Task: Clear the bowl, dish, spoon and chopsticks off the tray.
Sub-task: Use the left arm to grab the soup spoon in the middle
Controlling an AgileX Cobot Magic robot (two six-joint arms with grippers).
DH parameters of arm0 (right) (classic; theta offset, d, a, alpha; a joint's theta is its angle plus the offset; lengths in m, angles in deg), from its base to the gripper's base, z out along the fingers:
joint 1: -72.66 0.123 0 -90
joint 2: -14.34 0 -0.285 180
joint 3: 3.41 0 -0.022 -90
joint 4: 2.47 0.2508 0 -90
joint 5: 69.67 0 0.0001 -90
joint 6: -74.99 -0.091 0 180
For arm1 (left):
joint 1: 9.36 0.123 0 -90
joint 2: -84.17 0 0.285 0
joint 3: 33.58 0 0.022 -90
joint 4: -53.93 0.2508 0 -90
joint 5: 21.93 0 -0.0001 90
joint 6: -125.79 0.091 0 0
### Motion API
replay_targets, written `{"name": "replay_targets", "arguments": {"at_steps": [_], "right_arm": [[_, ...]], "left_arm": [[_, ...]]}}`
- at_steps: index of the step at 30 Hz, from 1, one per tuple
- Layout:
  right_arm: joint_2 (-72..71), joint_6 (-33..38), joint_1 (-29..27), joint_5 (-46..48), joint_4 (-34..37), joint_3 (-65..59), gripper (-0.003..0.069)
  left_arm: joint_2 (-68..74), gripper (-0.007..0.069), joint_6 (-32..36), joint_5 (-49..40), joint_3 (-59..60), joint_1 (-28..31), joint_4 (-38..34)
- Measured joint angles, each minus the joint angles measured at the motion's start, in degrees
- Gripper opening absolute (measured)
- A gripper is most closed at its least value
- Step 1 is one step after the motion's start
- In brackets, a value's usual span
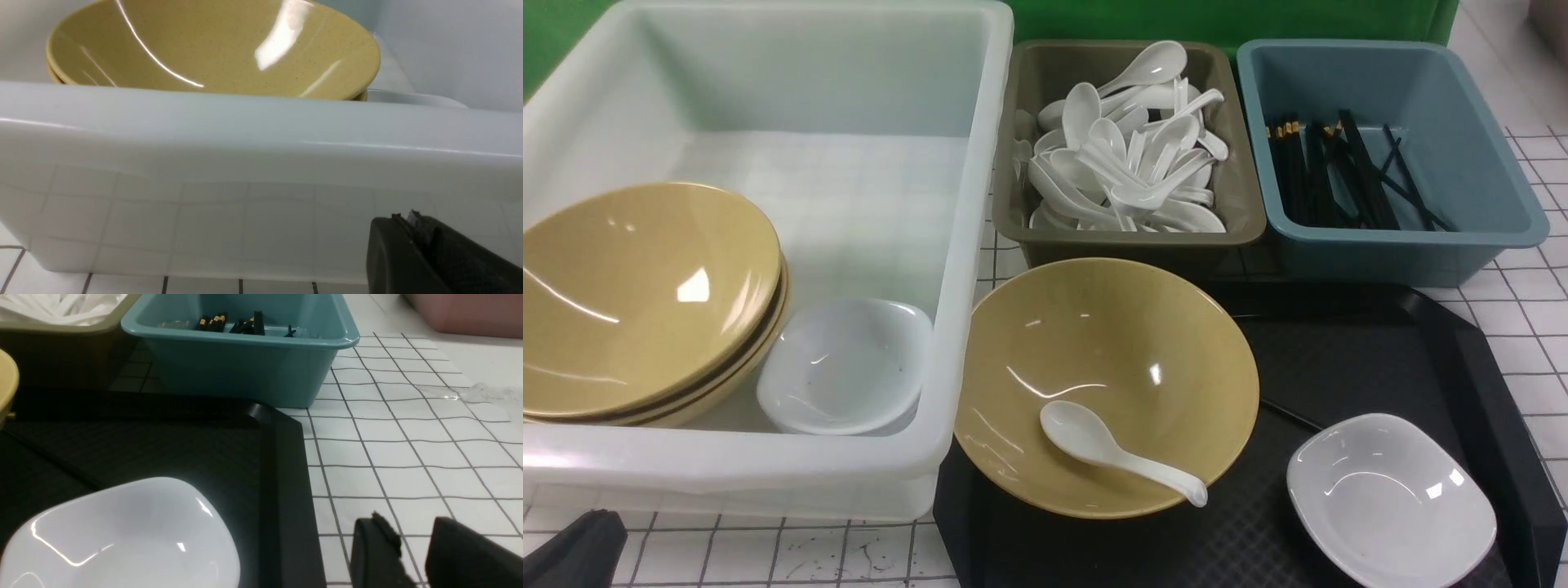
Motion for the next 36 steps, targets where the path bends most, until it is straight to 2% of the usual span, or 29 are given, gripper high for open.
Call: {"name": "replay_targets", "arguments": {"at_steps": [12, 15, 17, 18, 21, 22, 26, 30, 32, 34, 36], "right_arm": [[0.0, 0.89, 0.0, -0.73, -0.3, -0.05, 0.0236], [0.0, 0.63, 0.0, -5.17, -0.3, -0.22, 0.0236], [0.0, -0.1, 0.0, -12.72, -0.19, -0.24, 0.0236], [0.0, -0.19, 0.0, -12.72, -0.19, -0.24, 0.0236], [0.0, -2.38, 0.0, -28.72, -0.05, -0.24, 0.0236], [0.0, -5.07, 0.0, -33.04, -0.05, -0.24, 0.0236], [-0.04, -15.35, 0.0, -42.51, 0.4, -0.24, 0.0236], [-0.04, -20.41, 0.0, -46.51, 0.46, -0.19, 0.0236], [0.03, -21.03, 0.0, -42.87, 0.53, 1.98, 0.023], [1.04, -20.12, 0.0, -36.66, 0.53, 6.76, 0.0195], [4.56, -16.99, 0.0, -26.48, 0.53, 14.93, 0.0124]], "left_arm": [[0.0, -0.0012, 1.11, 0.35, 0.0, 0.0, 5.56], [0.0, -0.0012, 1.24, 2.43, 0.07, 0.0, 6.22], [0.0, -0.0012, 1.29, 7.25, 0.07, 0.0, 6.58], [0.0, -0.0012, 1.29, 7.25, 0.07, 0.0, 6.54], [0.0, -0.0012, 1.7, 18.27, 0.07, 0.0, 7.96], [0.0, -0.0012, 1.78, 22.13, 0.07, 0.0, 8.56], [0.0, -0.0012, 0.54, 37.21, 0.07, 0.0, 9.3], [-0.05, -0.0012, -2.74, 52.09, -0.08, 0.0, 8.14], [0.54, -0.0012, -4.21, 50.84, -4.04, 0.0, 6.1], [2.41, -0.0012, -4.4, 45.12, -9.46, 0.0, 5.59], [8.38, -0.0012, -4.29, 32.41, -21.91, 0.0, 6.09]]}}
